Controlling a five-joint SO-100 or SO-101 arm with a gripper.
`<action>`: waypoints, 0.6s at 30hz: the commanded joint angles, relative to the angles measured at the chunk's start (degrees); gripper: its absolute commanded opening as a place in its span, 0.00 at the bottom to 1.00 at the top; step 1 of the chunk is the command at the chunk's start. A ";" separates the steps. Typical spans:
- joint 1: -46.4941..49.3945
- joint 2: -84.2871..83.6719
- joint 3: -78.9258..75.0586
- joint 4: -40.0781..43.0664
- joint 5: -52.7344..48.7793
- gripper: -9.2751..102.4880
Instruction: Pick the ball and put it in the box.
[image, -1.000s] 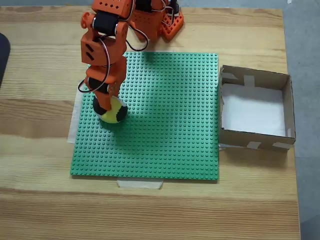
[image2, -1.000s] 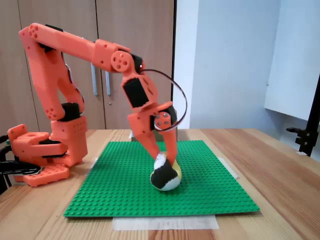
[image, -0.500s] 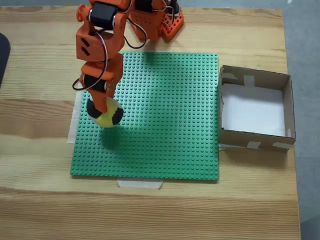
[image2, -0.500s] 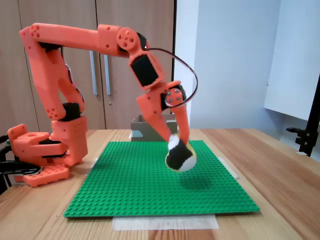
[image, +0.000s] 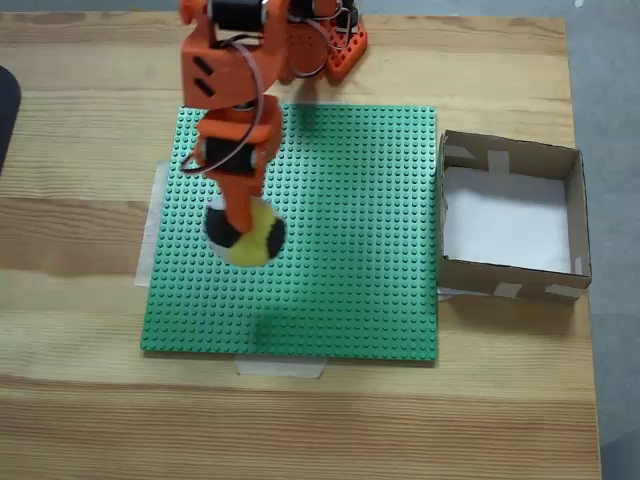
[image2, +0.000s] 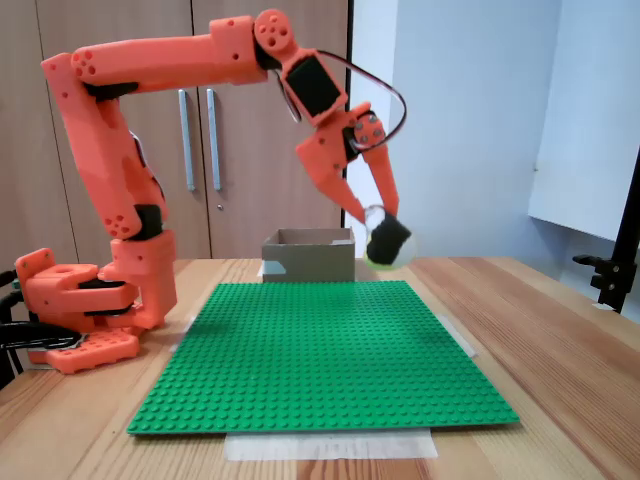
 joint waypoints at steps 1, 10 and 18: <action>-3.25 3.43 -6.24 1.85 1.58 0.08; -13.89 3.43 -13.80 4.04 3.52 0.08; -23.12 3.43 -14.85 2.29 4.13 0.08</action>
